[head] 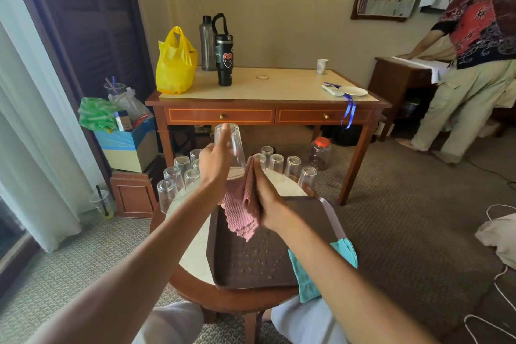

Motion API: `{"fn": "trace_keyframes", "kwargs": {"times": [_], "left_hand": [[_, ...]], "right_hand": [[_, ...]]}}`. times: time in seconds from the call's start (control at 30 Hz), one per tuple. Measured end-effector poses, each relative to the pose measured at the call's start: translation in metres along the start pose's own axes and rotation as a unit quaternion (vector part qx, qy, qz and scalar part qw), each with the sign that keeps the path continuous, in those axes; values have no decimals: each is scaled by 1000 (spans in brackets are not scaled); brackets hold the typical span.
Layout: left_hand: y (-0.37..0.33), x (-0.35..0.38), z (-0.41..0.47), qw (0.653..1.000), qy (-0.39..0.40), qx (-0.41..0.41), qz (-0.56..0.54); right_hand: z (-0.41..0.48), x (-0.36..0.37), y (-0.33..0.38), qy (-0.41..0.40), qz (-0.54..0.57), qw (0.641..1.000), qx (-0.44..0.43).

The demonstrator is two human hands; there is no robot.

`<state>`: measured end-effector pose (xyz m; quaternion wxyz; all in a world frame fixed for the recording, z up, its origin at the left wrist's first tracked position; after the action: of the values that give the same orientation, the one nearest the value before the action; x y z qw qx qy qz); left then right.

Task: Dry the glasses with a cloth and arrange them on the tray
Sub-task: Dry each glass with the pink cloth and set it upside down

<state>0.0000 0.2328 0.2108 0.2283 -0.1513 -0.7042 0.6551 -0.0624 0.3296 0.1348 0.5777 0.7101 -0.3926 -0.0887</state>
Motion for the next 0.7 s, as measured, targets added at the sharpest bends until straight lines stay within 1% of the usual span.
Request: {"fn": "trace_keyframes", "kwargs": {"times": [0.07,0.17,0.27,0.33,0.4,0.43,0.5,0.57,0.63,0.67,0.7], "left_hand": [[-5,-2,7,1000,8,2,7],[-10,0,8,998,51,-1,31],[-4,4,0,988,110,-50,101],[9,7,-7,967,170,-105,156],[22,10,-15,935,242,-156,205],[28,11,-18,917,276,-169,232],[34,14,-22,881,326,-160,304],[34,17,-22,859,333,-123,368],[32,21,-20,857,320,-86,395],[30,23,-18,864,310,-75,389],[29,24,-17,879,295,-70,368]], "right_hand": [[-1,-8,-9,-5,58,998,33],[-4,-26,-13,-36,119,991,54],[0,-40,-11,-50,168,983,54],[-4,-42,-5,-58,176,981,51],[-5,-46,-2,-78,168,982,42],[-2,-50,-2,-92,167,981,38],[3,-60,-4,-90,154,983,32],[-3,-61,0,-79,96,992,29],[-4,-66,1,-66,56,996,8],[-5,-66,3,-64,45,997,-4],[-3,-65,3,-56,33,998,-17]]}}
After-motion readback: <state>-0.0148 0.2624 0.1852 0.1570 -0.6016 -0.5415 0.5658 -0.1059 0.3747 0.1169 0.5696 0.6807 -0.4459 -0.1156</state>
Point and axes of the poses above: each hand's wrist, its own z-axis towards the middle knuckle, its own x-axis out of the palm, y = z × x, the point moved 7 cm from there along z, towards the middle knuckle, and after that the axes turned 1 degree about x, right-handed, at the moved point
